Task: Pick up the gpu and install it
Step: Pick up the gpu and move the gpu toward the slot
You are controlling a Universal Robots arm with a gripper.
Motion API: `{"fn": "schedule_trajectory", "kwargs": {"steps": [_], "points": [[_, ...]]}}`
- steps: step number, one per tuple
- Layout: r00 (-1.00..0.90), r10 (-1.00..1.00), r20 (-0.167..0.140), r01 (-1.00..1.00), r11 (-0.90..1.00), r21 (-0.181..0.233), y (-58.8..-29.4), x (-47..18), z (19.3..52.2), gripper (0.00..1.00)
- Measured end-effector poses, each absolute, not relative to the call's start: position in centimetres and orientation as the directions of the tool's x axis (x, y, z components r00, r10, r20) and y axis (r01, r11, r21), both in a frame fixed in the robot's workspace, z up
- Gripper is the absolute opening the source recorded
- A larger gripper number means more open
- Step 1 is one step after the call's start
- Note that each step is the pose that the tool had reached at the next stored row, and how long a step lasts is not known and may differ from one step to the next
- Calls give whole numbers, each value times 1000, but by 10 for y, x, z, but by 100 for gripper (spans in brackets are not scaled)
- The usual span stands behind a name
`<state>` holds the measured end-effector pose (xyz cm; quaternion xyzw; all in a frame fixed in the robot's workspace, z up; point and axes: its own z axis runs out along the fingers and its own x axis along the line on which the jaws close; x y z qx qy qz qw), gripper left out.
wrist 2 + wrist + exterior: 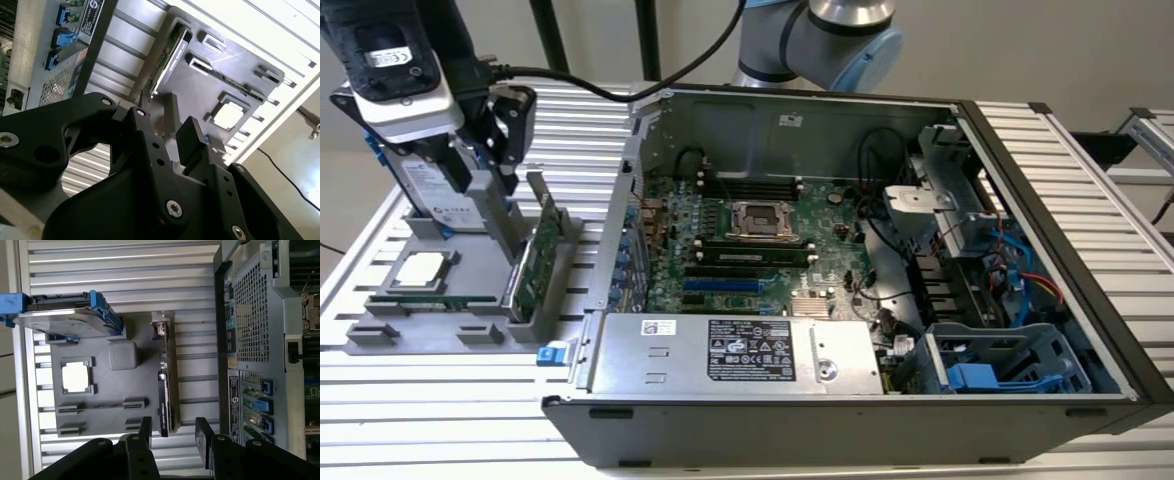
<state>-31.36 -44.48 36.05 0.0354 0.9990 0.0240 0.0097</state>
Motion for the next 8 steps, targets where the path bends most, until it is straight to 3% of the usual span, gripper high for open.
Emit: {"fn": "schedule_trajectory", "kwargs": {"steps": [8], "points": [[-997, 71, -18, 70, 996, 49, -445, -314, 356, 100]]}}
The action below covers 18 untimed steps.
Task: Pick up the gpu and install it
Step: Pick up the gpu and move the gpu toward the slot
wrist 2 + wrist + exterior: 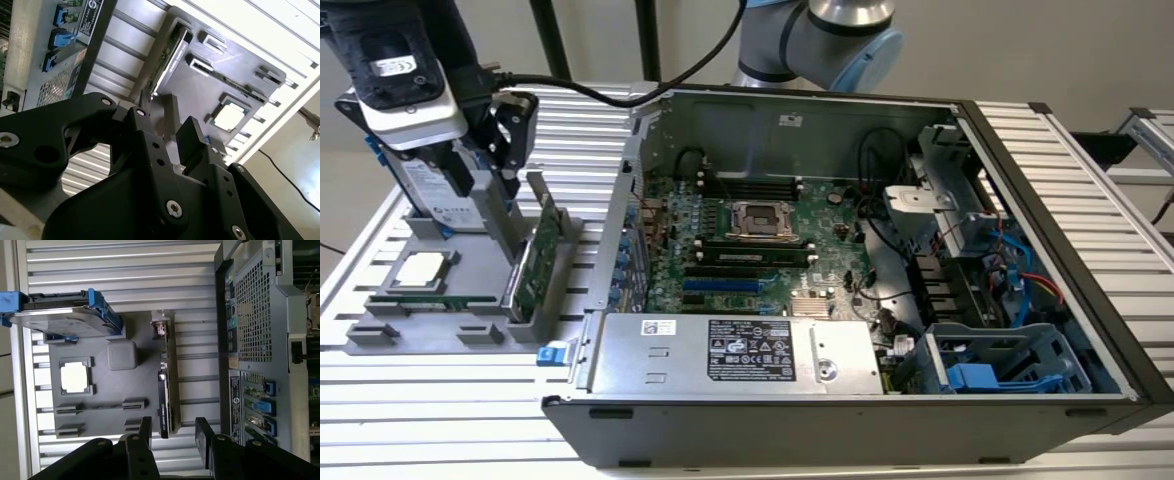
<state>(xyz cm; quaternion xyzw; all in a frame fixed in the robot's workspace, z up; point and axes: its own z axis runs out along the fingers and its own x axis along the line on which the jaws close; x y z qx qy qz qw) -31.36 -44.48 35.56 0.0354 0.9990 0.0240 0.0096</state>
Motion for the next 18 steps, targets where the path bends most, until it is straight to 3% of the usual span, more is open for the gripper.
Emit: {"fn": "schedule_trajectory", "kwargs": {"steps": [18], "points": [[-997, 71, -18, 70, 996, 49, -445, -314, 350, 100]]}}
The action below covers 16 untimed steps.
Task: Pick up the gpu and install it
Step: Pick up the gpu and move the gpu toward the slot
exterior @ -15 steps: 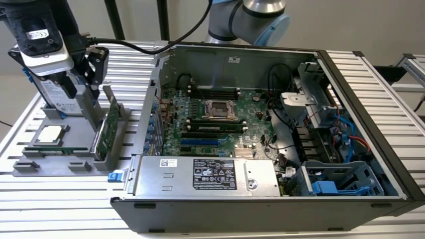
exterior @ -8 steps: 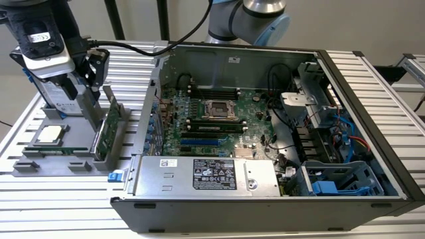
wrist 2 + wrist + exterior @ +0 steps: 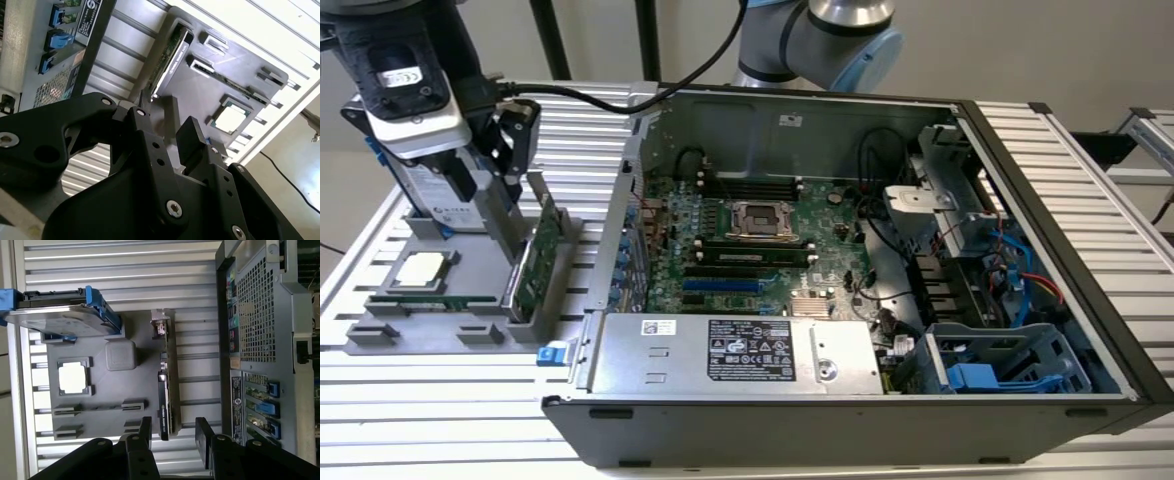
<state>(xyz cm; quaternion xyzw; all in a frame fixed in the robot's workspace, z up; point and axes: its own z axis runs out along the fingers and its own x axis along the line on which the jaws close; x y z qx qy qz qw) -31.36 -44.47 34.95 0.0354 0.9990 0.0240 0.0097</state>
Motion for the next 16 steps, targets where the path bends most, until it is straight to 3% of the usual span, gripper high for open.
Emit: {"fn": "schedule_trajectory", "kwargs": {"steps": [16], "points": [[-997, 71, -18, 70, 996, 49, -445, -314, 340, 100]]}}
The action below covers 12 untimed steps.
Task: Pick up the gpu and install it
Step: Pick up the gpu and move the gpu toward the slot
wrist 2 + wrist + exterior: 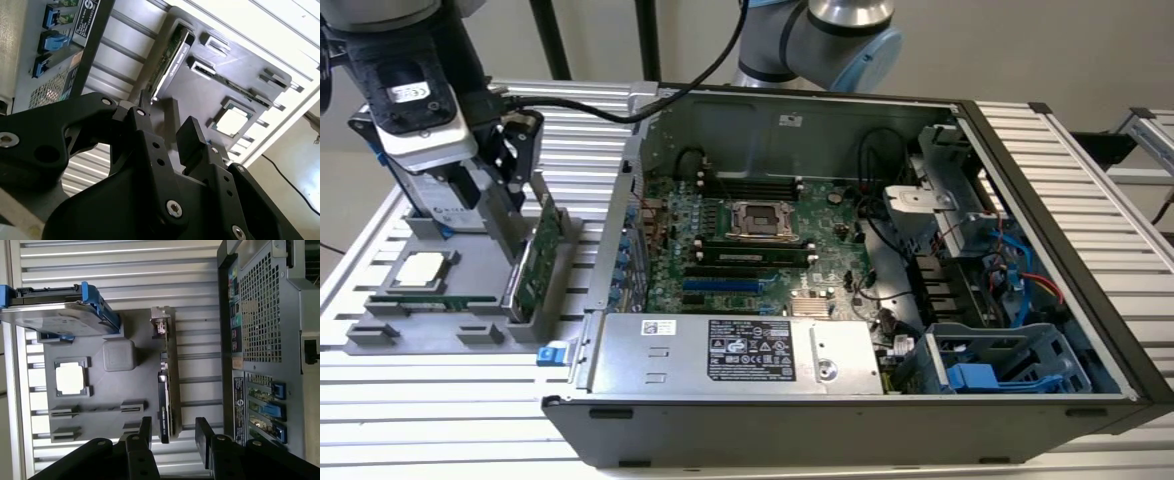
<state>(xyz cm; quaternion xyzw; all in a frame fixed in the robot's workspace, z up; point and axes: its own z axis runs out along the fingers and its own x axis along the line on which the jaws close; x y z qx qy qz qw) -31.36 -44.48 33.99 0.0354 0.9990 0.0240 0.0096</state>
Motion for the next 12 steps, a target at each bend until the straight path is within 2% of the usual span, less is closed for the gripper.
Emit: {"fn": "schedule_trajectory", "kwargs": {"steps": [12], "points": [[-997, 71, -18, 70, 996, 49, -445, -314, 333, 100]]}}
